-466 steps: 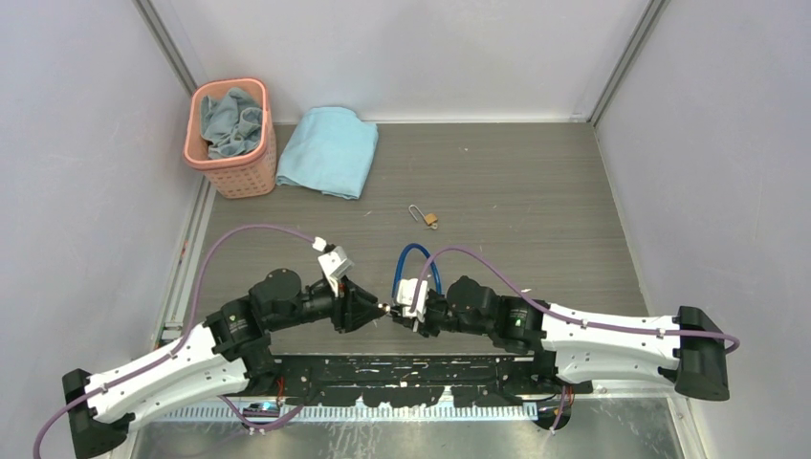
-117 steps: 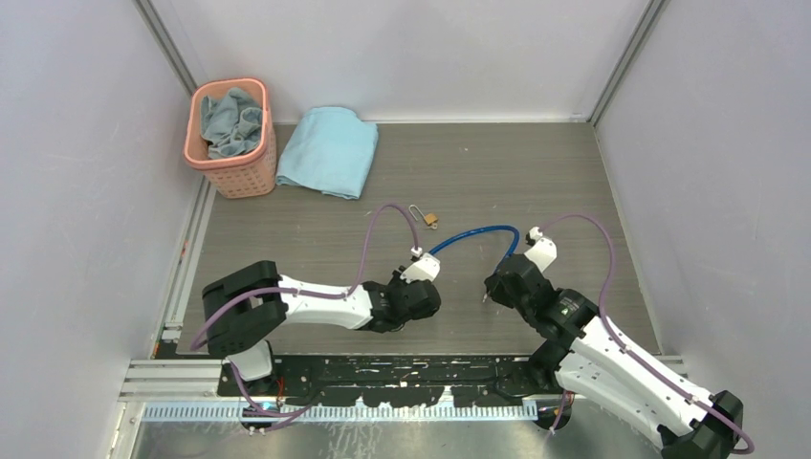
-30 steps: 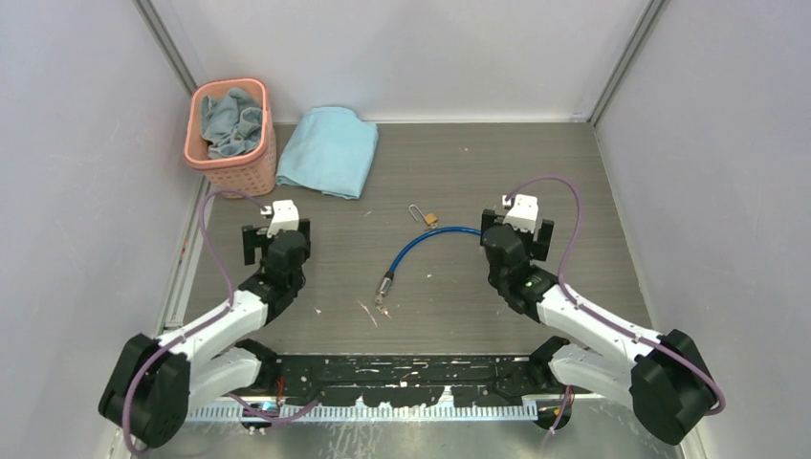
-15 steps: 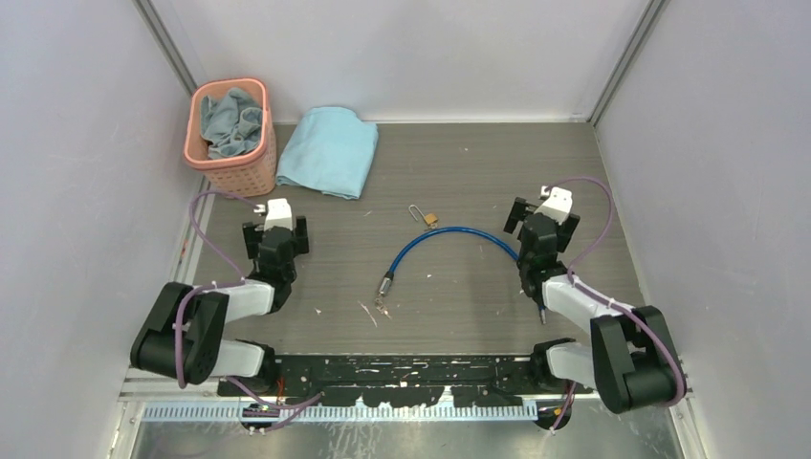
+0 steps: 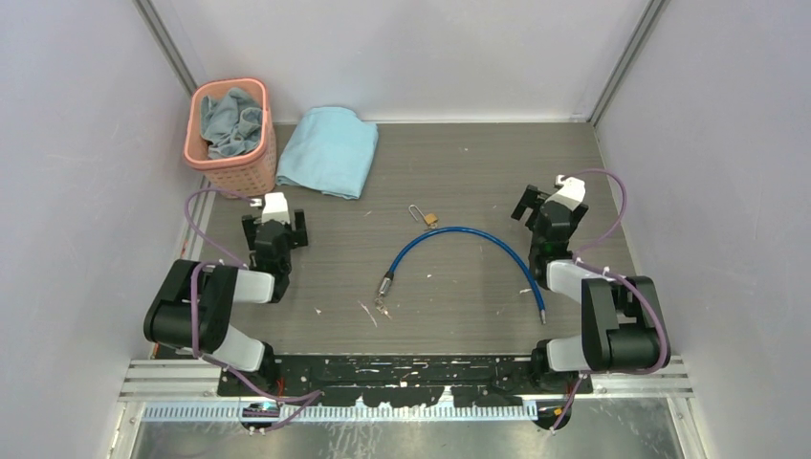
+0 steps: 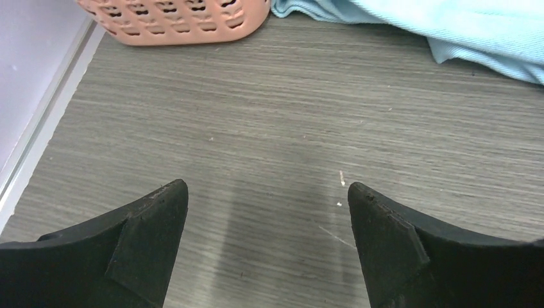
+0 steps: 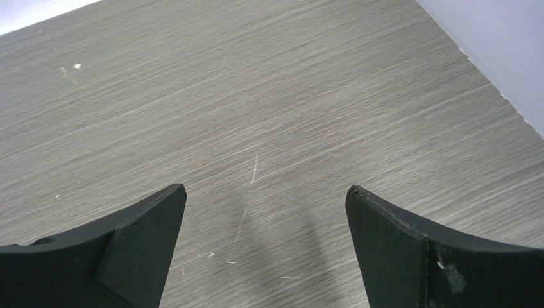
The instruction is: Unlock with the key
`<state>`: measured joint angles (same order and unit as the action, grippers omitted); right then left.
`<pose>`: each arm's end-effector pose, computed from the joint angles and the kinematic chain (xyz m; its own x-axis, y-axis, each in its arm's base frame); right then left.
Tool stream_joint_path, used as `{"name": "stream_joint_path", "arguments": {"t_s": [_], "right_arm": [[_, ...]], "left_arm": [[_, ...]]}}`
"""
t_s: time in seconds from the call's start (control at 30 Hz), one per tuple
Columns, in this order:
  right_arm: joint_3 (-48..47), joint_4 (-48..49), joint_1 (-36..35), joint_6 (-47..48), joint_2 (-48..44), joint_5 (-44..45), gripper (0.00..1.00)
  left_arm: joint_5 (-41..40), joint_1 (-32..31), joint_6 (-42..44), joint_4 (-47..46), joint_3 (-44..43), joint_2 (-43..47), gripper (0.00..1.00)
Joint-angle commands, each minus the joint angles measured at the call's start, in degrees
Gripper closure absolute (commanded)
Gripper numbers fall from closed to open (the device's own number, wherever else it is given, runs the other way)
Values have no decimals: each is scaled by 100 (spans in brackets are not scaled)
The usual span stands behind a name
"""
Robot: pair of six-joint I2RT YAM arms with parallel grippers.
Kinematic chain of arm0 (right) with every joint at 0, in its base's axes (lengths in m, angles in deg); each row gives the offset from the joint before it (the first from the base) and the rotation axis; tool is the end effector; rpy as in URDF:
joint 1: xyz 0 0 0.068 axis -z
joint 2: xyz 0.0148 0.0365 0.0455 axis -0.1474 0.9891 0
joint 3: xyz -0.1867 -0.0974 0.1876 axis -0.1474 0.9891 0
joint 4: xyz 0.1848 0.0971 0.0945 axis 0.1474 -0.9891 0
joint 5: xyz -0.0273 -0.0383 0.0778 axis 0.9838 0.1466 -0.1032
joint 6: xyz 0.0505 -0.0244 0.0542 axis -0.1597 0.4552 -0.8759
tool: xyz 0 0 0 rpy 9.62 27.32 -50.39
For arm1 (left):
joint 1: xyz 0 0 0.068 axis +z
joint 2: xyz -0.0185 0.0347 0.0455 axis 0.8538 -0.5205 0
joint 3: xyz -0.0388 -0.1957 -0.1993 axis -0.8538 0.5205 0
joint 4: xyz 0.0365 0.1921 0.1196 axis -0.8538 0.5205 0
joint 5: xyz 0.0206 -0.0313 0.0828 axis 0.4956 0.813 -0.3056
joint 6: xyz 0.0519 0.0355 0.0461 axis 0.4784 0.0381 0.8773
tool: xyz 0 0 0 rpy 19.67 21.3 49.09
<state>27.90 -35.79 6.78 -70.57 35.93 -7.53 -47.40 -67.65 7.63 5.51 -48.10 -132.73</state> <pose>0.2726 -0.0155 0.2104 -0.2040 0.1701 -0.9641 0.3583 0.9294 0.0882 0.2660 -0.0141 0.1739 -0.2951 0.0144 -0.9553 -0.2581 0.9615 0.0942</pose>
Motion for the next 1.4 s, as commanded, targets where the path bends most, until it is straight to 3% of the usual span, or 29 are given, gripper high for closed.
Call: {"name": "stream_joint_path", "arguments": {"t_s": [0.0, 0.1, 0.37, 0.6, 0.77, 1.37], "right_arm": [[-42, 201, 18, -89, -378, -140, 0], [93, -168, 20, -180, -731, -147, 0], [556, -115, 20, -237, -1128, 53, 0], [739, 1113, 20, 10, -114, 389, 0], [411, 1451, 90, 132, 921, -92, 0], [489, 1527, 213, 109, 943, -98, 0]], "left_arm": [[438, 218, -48, -242, -278, -102, 6], [307, 286, -100, -820, -113, -338, 5], [427, 285, -108, -705, -121, -286, 0], [423, 282, -105, -722, -114, -304, 0], [422, 284, -104, -721, -114, -299, 0], [423, 284, -105, -722, -114, -299, 0]]}}
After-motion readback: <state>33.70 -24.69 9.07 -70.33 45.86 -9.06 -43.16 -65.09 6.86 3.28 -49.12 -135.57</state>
